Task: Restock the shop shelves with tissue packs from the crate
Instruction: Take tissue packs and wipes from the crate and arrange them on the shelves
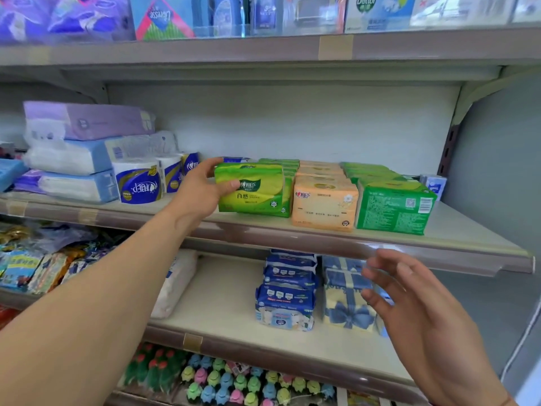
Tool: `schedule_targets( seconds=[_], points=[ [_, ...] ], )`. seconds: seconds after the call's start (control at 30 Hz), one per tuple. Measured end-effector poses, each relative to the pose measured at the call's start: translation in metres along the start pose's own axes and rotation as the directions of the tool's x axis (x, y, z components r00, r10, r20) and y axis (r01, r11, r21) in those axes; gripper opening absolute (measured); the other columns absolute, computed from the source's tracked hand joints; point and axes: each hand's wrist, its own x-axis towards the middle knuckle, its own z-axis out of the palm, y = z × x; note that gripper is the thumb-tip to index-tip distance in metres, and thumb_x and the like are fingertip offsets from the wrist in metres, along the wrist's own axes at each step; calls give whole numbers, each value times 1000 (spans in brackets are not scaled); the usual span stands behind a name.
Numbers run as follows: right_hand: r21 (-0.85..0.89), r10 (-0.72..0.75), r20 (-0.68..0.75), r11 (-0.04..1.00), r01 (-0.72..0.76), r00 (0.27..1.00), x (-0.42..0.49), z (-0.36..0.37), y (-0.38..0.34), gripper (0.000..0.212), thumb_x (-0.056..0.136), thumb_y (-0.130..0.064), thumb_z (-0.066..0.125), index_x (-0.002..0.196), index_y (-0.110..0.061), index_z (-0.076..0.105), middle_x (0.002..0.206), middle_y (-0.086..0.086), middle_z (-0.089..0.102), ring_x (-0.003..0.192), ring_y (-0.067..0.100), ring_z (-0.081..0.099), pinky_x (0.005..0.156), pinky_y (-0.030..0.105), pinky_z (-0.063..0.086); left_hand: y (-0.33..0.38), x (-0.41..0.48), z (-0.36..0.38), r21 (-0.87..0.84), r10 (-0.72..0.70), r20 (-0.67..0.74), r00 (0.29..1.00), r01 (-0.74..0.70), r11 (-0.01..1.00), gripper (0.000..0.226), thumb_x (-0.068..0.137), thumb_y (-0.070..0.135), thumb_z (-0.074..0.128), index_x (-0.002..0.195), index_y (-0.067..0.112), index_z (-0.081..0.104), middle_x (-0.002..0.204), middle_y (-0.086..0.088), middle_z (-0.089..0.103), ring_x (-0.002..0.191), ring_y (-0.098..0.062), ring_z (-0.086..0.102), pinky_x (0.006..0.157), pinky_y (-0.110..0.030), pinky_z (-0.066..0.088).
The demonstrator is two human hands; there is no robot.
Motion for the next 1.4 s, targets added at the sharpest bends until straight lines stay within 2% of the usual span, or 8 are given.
schedule_targets(
  seconds=[0.23, 0.3, 0.47, 0.63, 0.93, 1.17, 1.3, 1.4],
  points=[
    [-90, 5, -6, 996, -6, 1000, 8, -8, 19, 73, 59, -55, 91, 112, -8, 74, 107, 16, 68, 104, 26, 64, 83, 41, 51, -4, 12, 26, 134, 1, 75, 997, -11, 991, 46, 91, 15, 75, 133, 18, 57, 123, 1, 66, 98, -15, 70, 85, -34, 60],
    [-82, 25, -30, 996, -27, 999, 9, -12, 26, 65, 65, -53, 88, 110, -8, 75, 106, 17, 69, 104, 27, 63, 85, 44, 49, -6, 16, 31, 221, 35, 75, 997, -51, 974, 42, 92, 18, 75, 130, 19, 58, 120, 1, 67, 97, -15, 68, 83, -30, 58],
    [-120, 35, -60, 992, -42, 998, 12, -12, 32, 81, 46, -58, 95, 108, -9, 76, 103, 17, 70, 99, 24, 67, 82, 42, 50, -27, 16, 31, 357, 97, 57, 994, -111, 928, 63, 88, 34, 79, 144, 22, 52, 127, 2, 67, 114, -20, 65, 103, -43, 53],
    [-60, 57, -78, 996, -61, 995, 15, -18, 37, 30, 88, -27, 62, 106, -7, 76, 101, 20, 68, 99, 28, 63, 84, 45, 46, -24, 19, 32, 489, 66, 104, 992, -108, 866, 55, 93, 42, 71, 141, 22, 54, 127, 4, 67, 116, -21, 63, 103, -41, 51],
    [-30, 57, -54, 998, -58, 997, 9, -3, 34, 31, 90, -19, 55, 110, -4, 74, 104, 18, 66, 101, 26, 61, 86, 46, 45, -13, 5, 38, 572, 53, 30, 998, -60, 818, 51, 92, 43, 72, 131, 14, 57, 121, -3, 68, 110, -25, 64, 97, -43, 54],
    [-26, 24, 11, 999, -24, 1000, -7, 6, 18, 32, 90, -18, 56, 114, -5, 72, 106, 14, 69, 101, 25, 61, 85, 45, 49, 12, -74, 43, 544, 380, -207, 901, -217, 811, 34, 97, 42, 61, 117, 15, 60, 112, -2, 61, 101, -20, 59, 89, -37, 50],
    [-38, 35, 52, 999, -33, 998, -20, 5, 10, 29, 91, -20, 57, 113, -9, 74, 105, 12, 68, 101, 23, 62, 82, 39, 52, 29, -148, 57, 456, 318, -96, 943, -243, 856, 13, 100, 37, 60, 96, 24, 61, 89, 12, 62, 80, -1, 57, 69, -17, 40],
    [-91, 50, 66, 995, -44, 997, -29, 1, 8, 26, 95, -18, 57, 114, -9, 73, 105, 11, 68, 100, 24, 62, 79, 35, 53, 24, -191, 70, 393, 215, 82, 973, -230, 891, 13, 100, 37, 60, 94, 27, 63, 85, 12, 64, 78, -1, 56, 69, -21, 44]
  ],
)
